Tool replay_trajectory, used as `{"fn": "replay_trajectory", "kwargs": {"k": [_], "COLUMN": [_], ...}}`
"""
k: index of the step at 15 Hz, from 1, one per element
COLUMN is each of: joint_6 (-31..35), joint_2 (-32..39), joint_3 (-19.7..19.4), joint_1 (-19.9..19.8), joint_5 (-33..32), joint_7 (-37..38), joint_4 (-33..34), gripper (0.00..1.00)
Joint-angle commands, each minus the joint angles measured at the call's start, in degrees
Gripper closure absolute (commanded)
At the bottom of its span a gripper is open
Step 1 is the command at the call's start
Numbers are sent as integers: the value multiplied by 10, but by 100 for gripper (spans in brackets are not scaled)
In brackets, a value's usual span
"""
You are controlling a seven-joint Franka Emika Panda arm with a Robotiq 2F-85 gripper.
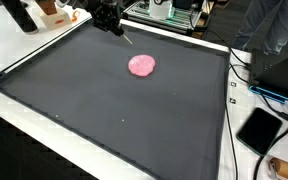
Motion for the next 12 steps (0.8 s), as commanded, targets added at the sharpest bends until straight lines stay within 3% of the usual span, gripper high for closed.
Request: {"fn": "replay_trajectory", "kwargs": {"k": [1, 12], "joint_6": [14, 49], "joint_2": [13, 20], "joint_3": [1, 9], "joint_1": [-2, 12], "joint_5": [2, -31], "joint_7": [10, 62], "joint_4": [10, 35], "gripper": [97, 97]}}
